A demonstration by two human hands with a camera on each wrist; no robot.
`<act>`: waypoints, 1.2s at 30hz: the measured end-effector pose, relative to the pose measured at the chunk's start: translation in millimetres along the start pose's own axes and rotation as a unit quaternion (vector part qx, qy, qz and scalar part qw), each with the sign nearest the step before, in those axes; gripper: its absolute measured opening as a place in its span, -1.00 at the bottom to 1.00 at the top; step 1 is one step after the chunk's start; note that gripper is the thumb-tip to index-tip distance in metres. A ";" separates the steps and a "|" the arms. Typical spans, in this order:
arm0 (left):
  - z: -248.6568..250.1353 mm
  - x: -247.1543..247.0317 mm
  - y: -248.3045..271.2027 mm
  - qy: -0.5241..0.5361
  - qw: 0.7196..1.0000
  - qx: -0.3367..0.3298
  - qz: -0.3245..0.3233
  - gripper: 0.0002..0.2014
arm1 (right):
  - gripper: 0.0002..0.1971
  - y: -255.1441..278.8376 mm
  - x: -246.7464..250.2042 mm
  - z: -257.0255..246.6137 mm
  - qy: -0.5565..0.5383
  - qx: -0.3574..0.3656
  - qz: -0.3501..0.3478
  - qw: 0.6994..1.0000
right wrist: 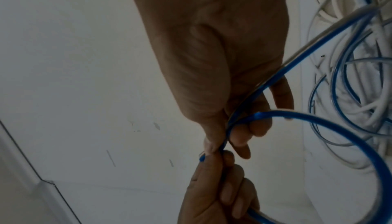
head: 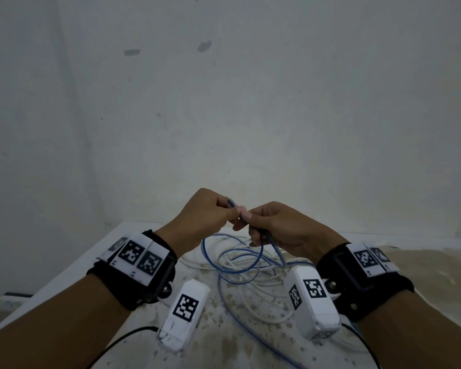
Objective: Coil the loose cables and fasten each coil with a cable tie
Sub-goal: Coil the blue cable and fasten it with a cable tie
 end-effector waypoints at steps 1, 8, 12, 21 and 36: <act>0.1 -0.5 0.4 0.001 1.000 -0.002 -0.001 -0.81 | -0.60 -0.7 -0.6 0.3 -0.006 0.003 -0.001 1.000; -0.2 1.6 0.8 -0.009 0.996 -0.002 0.086 -0.64 | -0.74 -1.6 7.3 -8.3 -0.126 0.035 0.070 0.989; -12.5 -5.2 11.5 0.128 0.981 0.115 0.086 -0.54 | -0.75 3.8 24.9 -25.5 -0.228 0.129 0.150 0.953; 16.0 -98.6 -1.5 0.636 0.764 0.098 -0.053 -0.44 | -0.74 14.4 12.2 -46.1 -0.381 0.245 0.198 0.869; 29.1 -70.3 2.0 0.386 0.910 0.133 0.073 -0.75 | -0.71 18.3 18.7 -4.0 -0.376 0.170 0.236 0.880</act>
Point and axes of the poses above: each hand's wrist, its own y-axis away from the middle knuckle, its own x-axis out of the back of the hand, z = x × y, the point moved 1 cm from there along -y, towards the middle knuckle, and after that the axes turned 14 degrees about -z, right-handed, at the moved point
